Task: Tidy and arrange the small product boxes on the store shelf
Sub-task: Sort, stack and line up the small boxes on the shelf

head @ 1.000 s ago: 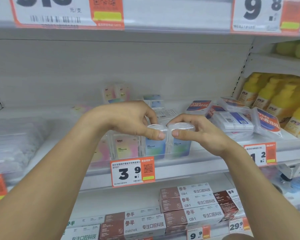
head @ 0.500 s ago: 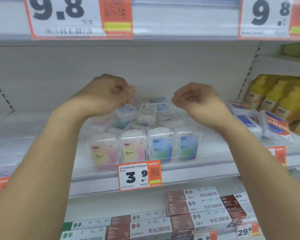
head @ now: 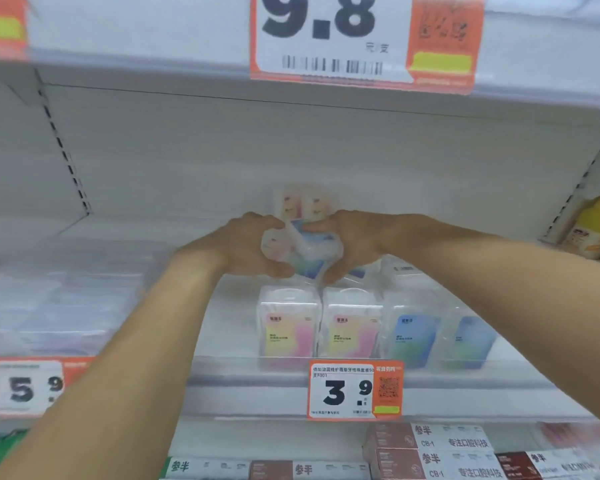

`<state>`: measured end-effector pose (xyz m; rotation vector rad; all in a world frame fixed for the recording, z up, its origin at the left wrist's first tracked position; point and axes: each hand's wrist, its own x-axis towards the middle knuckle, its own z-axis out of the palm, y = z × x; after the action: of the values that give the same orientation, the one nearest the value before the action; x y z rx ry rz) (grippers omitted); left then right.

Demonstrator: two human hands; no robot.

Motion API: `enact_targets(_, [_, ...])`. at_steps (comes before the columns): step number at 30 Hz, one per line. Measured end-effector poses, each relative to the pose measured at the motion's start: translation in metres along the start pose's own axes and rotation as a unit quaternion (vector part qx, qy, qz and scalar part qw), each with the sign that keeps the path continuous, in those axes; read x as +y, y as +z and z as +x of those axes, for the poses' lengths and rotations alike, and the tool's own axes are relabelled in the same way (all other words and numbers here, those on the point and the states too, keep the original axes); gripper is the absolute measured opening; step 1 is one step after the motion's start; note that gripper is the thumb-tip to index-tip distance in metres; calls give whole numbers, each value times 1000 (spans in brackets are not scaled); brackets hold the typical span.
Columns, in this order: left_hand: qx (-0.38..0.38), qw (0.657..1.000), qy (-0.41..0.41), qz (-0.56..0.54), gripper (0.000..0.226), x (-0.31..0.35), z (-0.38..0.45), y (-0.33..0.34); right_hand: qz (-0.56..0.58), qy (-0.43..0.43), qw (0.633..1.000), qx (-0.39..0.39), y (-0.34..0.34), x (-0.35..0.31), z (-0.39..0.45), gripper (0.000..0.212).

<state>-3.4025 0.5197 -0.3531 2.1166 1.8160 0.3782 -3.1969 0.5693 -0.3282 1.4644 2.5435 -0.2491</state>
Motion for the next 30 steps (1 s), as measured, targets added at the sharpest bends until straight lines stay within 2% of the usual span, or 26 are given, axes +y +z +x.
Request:
enact_targets(5, [29, 993, 84, -77, 100, 1, 14, 15, 88, -44, 994, 46, -1, -1, -9, 83])
enact_targets(8, [26, 984, 99, -146, 85, -2, 17, 16, 157, -47, 981, 102, -6, 2, -16, 55])
enact_targets(9, [27, 982, 97, -159, 80, -4, 17, 15, 217, -42, 967, 127, -8, 4, -18, 45])
enact_targets(11, [33, 979, 95, -175, 69, -7, 15, 11, 371, -15, 914, 164, -14, 8, -24, 34])
enact_targets(13, [40, 965, 99, -241, 49, -9, 11, 5, 511, 30, 845, 155, -17, 14, -28, 45])
enact_targets(14, [50, 953, 102, -282, 39, -10, 8, 1, 551, 48, 821, 142, -17, 16, -30, 48])
enact_targets(15, [65, 943, 98, -313, 31, -11, 7, -2, 564, 63, 812, 138, -16, 18, -31, 42])
enact_targets(17, [104, 936, 72, -329, 31, -12, 6, -7, 531, 91, 829, 151, -15, 21, -33, 22])
enact_targets(19, [132, 941, 49, -306, 40, -10, 6, -7, 487, 117, 852, 151, -12, 25, -35, 13])
enact_targets(22, [171, 962, 28, -209, 52, -4, 8, -3, 451, 133, 869, 152, -9, 30, -38, 26])
enact_targets(25, [208, 965, 2, -156, 62, 1, 8, -3, 456, 124, 871, 132, -9, 29, -44, 47])
enact_targets(28, [226, 963, -5, -150, 54, 8, 9, -6, 453, 110, 876, 127, -12, 26, -48, 55])
enact_targets(30, [244, 954, -2, -174, 45, 8, 11, -8, 502, 89, 846, 156, -15, 24, -48, 55])
